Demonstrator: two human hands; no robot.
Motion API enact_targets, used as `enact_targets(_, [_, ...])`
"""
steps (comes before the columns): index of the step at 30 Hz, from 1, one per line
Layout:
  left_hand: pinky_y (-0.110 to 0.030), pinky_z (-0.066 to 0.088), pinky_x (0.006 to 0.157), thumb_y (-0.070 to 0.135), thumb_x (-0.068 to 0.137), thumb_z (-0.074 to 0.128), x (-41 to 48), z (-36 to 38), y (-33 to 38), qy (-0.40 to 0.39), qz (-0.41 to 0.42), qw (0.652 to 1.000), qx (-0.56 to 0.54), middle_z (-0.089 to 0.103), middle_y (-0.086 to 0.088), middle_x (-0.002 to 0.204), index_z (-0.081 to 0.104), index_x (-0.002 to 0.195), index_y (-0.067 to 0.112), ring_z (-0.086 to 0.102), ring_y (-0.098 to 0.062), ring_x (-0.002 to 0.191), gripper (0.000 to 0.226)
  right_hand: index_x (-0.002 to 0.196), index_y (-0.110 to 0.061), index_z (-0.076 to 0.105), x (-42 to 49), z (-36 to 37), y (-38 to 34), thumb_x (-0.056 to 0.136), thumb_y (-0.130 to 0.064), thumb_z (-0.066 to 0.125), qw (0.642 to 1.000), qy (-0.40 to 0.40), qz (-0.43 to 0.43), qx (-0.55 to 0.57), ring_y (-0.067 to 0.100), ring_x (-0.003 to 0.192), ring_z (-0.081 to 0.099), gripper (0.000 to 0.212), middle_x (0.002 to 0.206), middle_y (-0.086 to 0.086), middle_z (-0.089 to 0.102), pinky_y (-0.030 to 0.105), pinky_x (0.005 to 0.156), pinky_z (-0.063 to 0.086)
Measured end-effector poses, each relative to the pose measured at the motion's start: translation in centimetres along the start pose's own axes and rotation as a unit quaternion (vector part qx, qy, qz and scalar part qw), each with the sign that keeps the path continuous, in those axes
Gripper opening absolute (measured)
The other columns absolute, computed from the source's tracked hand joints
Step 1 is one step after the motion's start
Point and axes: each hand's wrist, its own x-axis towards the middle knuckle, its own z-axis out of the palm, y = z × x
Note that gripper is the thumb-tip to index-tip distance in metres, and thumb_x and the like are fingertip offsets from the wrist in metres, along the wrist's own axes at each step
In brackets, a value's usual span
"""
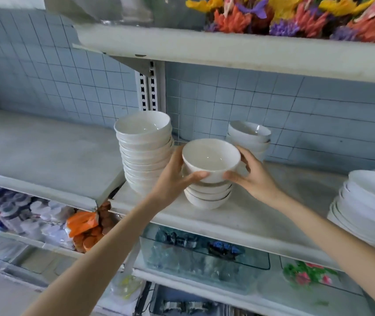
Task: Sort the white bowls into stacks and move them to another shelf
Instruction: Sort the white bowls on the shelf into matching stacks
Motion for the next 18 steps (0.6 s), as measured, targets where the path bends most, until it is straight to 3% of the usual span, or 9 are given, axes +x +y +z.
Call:
enact_targets(3, [-0.02, 0.043, 0.099, 0.044, 0.063, 0.078, 0.4, 0.3, -1.0, -0.011, -0.004, 1.0, 0.015, 0.054, 0.006, 0.13, 0.039, 0.133, 0.02, 0.05, -0.005, 0.123, 0.083, 0.125, -0.036, 0.038, 0.1, -0.1, 1.1, 0.066, -0.05, 0.071, 1.0, -0.005, 0.008, 0.007, -0.025, 0.11, 0.04, 0.069, 0.124, -0.023, 0.049, -0.003, 0.081, 0.034])
enact_targets(7, [-0.019, 0.044, 0.096, 0.044, 0.066, 0.076, 0.3, 0.5, -2.1, -0.02, -0.005, 0.999, 0.036, 0.055, 0.005, 0.129, 0.04, 0.134, 0.018, 0.052, -0.005, 0.12, 0.081, 0.135, -0.034, 0.037, 0.2, 0.2, 3.0, 0.06, -0.063, 0.073, 1.0, -0.013, 0.027, -0.008, -0.007, 0.125, 0.041, 0.088, 0.132, -0.027, 0.048, 0.022, 0.102, 0.037])
enact_targets(10, [-0.017, 0.044, 0.095, 0.049, 0.063, 0.078, 0.0, 0.7, -2.5, -0.016, -0.008, 0.999, 0.033, 0.056, 0.005, 0.128, 0.041, 0.132, 0.019, 0.053, -0.004, 0.119, 0.084, 0.134, -0.036, 0.037, 0.1, 0.4, 3.5, 0.063, -0.057, 0.075, 0.999, -0.026, 0.03, -0.002, 0.001, 0.127, 0.044, 0.083, 0.134, -0.02, 0.049, 0.035, 0.109, 0.037])
enact_targets(14, [-0.029, 0.044, 0.102, 0.059, 0.061, 0.078, -0.1, 0.7, -2.9, -0.015, -0.021, 0.999, 0.018, 0.057, 0.0, 0.13, 0.04, 0.136, 0.013, 0.052, -0.01, 0.122, 0.095, 0.136, -0.031, 0.036, 0.2, 0.6, 4.0, 0.063, -0.059, 0.075, 0.999, -0.04, 0.031, 0.02, 0.004, 0.128, 0.045, 0.088, 0.136, -0.015, 0.049, 0.034, 0.109, 0.038])
enact_targets(18, [-0.03, 0.043, 0.104, 0.057, 0.064, 0.077, -0.2, 0.8, -3.2, -0.02, -0.021, 0.999, 0.036, 0.055, 0.002, 0.131, 0.037, 0.138, 0.015, 0.051, -0.009, 0.124, 0.094, 0.135, -0.035, 0.034, 0.3, 0.6, 4.3, 0.061, -0.062, 0.074, 0.997, -0.055, 0.033, 0.037, 0.003, 0.127, 0.045, 0.089, 0.136, -0.017, 0.047, 0.03, 0.107, 0.039])
